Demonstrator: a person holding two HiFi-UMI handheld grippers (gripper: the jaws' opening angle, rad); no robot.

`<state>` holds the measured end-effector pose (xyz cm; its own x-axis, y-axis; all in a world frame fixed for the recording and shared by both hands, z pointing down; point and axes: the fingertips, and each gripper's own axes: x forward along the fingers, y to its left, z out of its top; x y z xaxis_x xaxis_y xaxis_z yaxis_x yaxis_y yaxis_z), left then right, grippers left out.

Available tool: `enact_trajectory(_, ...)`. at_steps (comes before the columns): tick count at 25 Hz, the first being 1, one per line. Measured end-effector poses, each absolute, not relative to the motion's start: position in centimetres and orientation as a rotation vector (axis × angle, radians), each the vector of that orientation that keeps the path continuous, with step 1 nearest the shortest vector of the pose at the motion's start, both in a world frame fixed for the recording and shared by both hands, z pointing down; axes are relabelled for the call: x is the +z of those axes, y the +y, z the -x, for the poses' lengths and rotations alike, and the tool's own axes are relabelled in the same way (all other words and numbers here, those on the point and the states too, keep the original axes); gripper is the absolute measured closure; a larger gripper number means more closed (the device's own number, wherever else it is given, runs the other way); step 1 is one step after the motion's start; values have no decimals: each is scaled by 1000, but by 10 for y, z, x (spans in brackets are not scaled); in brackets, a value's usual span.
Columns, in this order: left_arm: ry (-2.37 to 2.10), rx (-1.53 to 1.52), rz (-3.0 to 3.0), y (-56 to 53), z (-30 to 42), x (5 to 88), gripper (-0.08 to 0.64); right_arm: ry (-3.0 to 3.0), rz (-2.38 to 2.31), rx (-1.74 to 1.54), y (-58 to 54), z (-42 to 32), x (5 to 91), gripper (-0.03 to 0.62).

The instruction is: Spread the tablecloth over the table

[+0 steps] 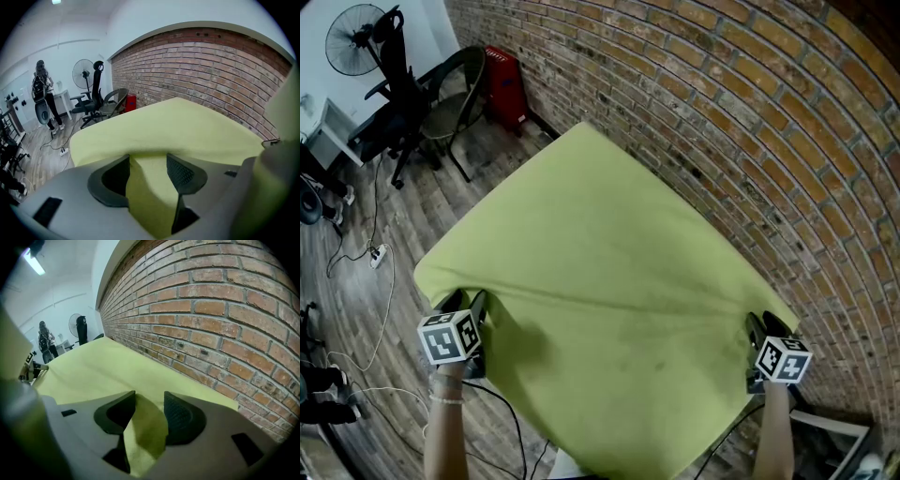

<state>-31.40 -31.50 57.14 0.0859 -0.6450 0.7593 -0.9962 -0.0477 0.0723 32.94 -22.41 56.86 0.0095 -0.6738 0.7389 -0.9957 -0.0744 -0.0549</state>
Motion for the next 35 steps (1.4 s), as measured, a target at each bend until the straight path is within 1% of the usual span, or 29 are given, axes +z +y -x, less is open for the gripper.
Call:
enact_trajectory(13,-1603,738,-1807,-349,305,571,296,-1693,-1820,859,-248,-340,569,385)
enact_trajectory(21,-1594,690,-1819,-345,302,564,299,-1711,-1821,850,-249,-335,567,388)
enact_trajectory(24,-1598,665,-1848,-331,303,553,331,-1760,-1852,839,-239,-328,554,390)
enact_trajectory(26,-1614,668,-1900,-320,299,539,375,-1804,-1870,800,-230,-323,541,398)
enact_trajectory(28,-1647,669,-1966,-308,293,520,437,-1847,-1873,700,-221,-315,522,437)
enact_trajectory(29,-1666,659,-1997,-301,288,509,466,-1867,-1869,636,-217,-310,510,468)
enact_trajectory(31,-1695,614,-2047,-284,278,486,511,-1905,-1851,521,-206,-297,486,516)
enact_trajectory(35,-1699,550,-2174,-248,248,434,537,-2029,-1812,387,-183,-266,436,539)
